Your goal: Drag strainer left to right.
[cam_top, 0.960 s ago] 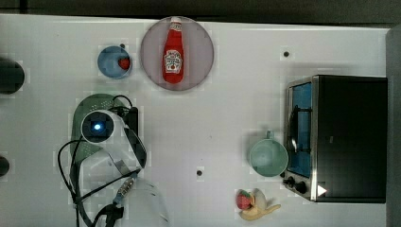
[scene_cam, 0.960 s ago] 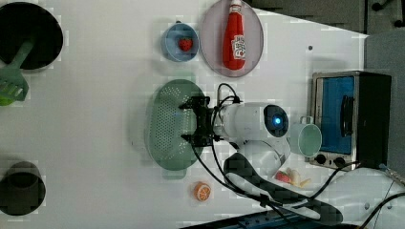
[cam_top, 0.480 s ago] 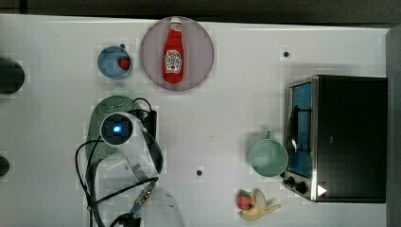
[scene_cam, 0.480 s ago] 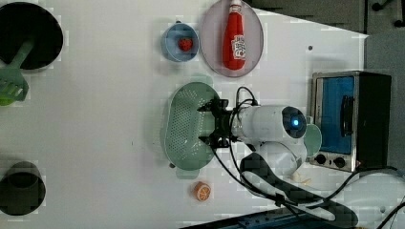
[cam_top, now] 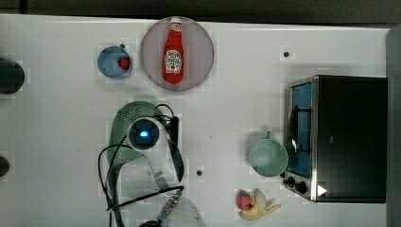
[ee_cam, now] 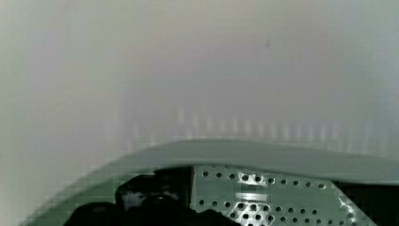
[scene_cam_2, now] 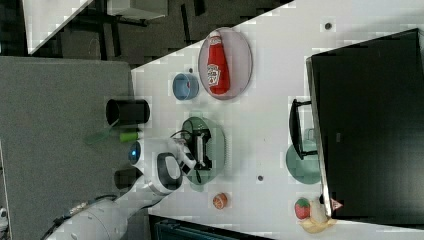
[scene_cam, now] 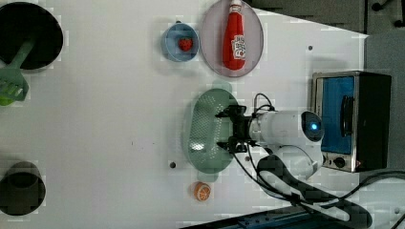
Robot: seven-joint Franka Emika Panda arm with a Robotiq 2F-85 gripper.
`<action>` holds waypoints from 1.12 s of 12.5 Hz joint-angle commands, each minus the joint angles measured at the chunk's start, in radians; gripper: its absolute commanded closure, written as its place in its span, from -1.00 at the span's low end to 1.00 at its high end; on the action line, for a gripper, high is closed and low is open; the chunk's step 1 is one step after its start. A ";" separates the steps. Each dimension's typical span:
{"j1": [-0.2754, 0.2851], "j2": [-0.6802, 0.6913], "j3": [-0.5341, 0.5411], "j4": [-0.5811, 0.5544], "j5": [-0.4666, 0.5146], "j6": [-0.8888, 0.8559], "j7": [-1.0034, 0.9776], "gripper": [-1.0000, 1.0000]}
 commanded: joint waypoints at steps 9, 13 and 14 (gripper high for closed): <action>-0.108 -0.047 -0.218 0.009 -0.010 -0.001 -0.356 -1.00; -0.123 -0.047 -0.296 0.012 -0.010 0.027 -0.446 -1.00; -0.126 -0.047 -0.312 0.012 -0.010 0.027 -0.449 -1.00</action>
